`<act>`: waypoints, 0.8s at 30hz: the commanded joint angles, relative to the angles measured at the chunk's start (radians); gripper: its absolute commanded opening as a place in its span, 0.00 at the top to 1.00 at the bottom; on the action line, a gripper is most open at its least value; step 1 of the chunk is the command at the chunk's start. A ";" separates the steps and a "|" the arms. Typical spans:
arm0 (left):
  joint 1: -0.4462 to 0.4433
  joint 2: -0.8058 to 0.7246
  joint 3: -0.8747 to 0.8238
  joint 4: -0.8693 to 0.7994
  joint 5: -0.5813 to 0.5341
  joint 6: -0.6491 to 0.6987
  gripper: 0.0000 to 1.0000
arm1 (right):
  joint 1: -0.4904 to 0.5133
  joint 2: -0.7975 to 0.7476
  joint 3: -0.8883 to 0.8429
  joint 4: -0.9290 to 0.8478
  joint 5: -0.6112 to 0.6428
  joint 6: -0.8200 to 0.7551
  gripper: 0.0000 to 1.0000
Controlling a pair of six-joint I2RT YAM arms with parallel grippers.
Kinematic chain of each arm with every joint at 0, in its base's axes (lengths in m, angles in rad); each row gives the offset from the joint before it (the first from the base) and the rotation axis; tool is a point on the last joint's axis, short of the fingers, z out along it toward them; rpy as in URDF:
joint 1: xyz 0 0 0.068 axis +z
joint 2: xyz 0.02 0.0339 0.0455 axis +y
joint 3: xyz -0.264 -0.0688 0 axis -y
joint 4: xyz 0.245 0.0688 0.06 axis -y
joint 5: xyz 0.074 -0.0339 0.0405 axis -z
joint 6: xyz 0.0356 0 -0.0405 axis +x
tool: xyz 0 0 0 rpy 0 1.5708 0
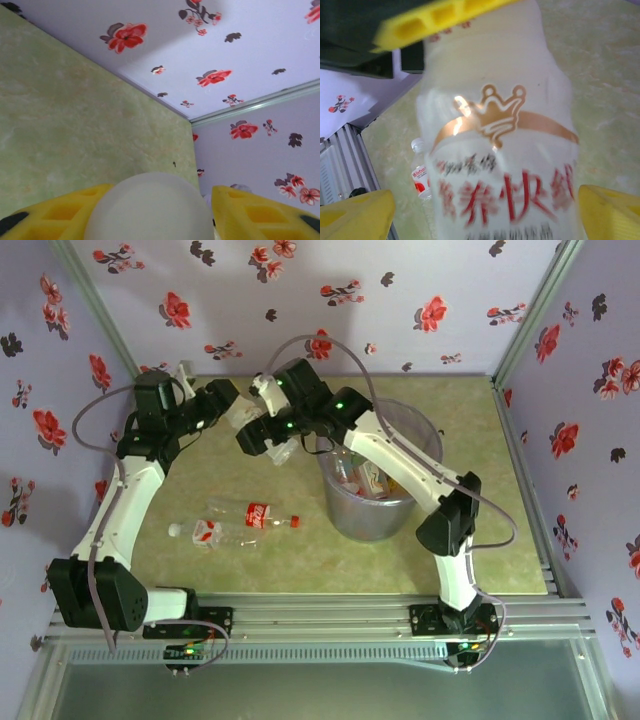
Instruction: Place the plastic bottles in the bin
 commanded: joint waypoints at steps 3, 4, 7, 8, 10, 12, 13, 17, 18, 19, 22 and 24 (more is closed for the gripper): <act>-0.013 -0.011 0.005 0.064 0.059 0.027 1.00 | 0.010 0.039 0.027 0.010 0.015 0.016 0.13; -0.013 -0.010 0.002 0.064 0.059 0.027 1.00 | 0.009 0.037 0.022 0.024 0.011 0.021 0.16; -0.012 -0.007 -0.001 0.066 0.059 0.030 1.00 | 0.009 0.029 0.014 0.045 0.017 0.030 0.24; -0.012 -0.006 -0.003 0.067 0.059 0.033 1.00 | 0.009 0.027 0.012 0.049 0.020 0.030 0.27; -0.012 -0.007 -0.007 0.067 0.060 0.036 0.96 | 0.009 0.019 0.009 0.059 0.026 0.031 0.35; -0.013 -0.009 -0.014 0.072 0.059 0.036 0.80 | 0.008 0.010 0.005 0.069 0.033 0.031 0.39; -0.013 -0.012 -0.017 0.079 0.059 0.033 0.67 | 0.009 0.003 0.001 0.079 0.037 0.031 0.41; -0.009 -0.032 -0.030 0.101 0.058 0.029 0.01 | 0.008 -0.031 -0.004 0.110 0.070 0.020 0.49; -0.007 -0.043 -0.035 0.109 0.059 0.028 0.00 | 0.007 -0.043 -0.003 0.114 0.084 0.015 0.49; -0.004 -0.055 -0.039 0.117 0.059 0.030 0.00 | 0.004 -0.056 -0.003 0.116 0.103 0.006 0.50; -0.004 -0.091 -0.037 0.105 0.059 0.035 0.00 | -0.010 -0.108 -0.013 0.116 0.165 -0.024 0.51; -0.009 -0.119 -0.047 0.104 0.053 0.037 0.00 | -0.025 -0.152 -0.030 0.126 0.203 -0.040 0.52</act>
